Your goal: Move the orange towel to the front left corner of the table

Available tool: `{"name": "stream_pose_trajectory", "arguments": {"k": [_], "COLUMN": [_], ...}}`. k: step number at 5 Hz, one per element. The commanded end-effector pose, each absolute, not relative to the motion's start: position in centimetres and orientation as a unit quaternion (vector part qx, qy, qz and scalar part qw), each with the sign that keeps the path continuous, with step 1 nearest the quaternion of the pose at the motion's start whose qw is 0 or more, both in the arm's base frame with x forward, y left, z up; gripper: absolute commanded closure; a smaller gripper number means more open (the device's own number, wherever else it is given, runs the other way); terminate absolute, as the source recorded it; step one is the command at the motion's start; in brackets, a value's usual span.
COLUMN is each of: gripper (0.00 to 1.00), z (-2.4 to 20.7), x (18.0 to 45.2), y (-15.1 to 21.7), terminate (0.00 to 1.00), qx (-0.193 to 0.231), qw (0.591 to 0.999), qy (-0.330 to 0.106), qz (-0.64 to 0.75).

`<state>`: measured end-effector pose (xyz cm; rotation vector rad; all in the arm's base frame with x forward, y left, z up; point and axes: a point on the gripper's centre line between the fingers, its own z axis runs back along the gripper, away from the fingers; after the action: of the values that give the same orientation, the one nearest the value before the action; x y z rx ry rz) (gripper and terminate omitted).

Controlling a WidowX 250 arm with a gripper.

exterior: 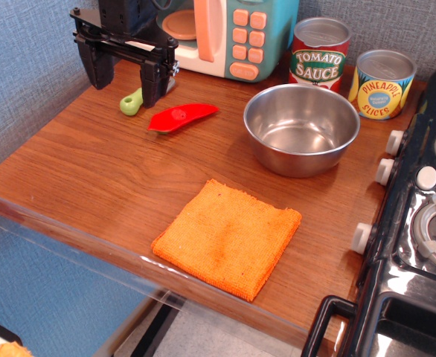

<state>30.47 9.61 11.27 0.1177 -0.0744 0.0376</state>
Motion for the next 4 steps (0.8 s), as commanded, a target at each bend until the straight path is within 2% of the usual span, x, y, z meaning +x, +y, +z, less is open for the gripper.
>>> {"name": "stream_pose_trajectory", "arguments": {"k": [1, 2, 4], "gripper": [0.00, 0.00, 0.00], "z": [11.3, 10.5, 8.4], "x": [30.5, 28.5, 24.3], "y": [9.6, 7.2, 1.8], "terminate": [0.00, 0.00, 0.00], "qx": [0.059, 0.067, 0.056], "qw": [0.997, 0.997, 0.998], "qy": [-0.037, -0.034, -0.032], "qz": [0.019, -0.003, -0.026]}}
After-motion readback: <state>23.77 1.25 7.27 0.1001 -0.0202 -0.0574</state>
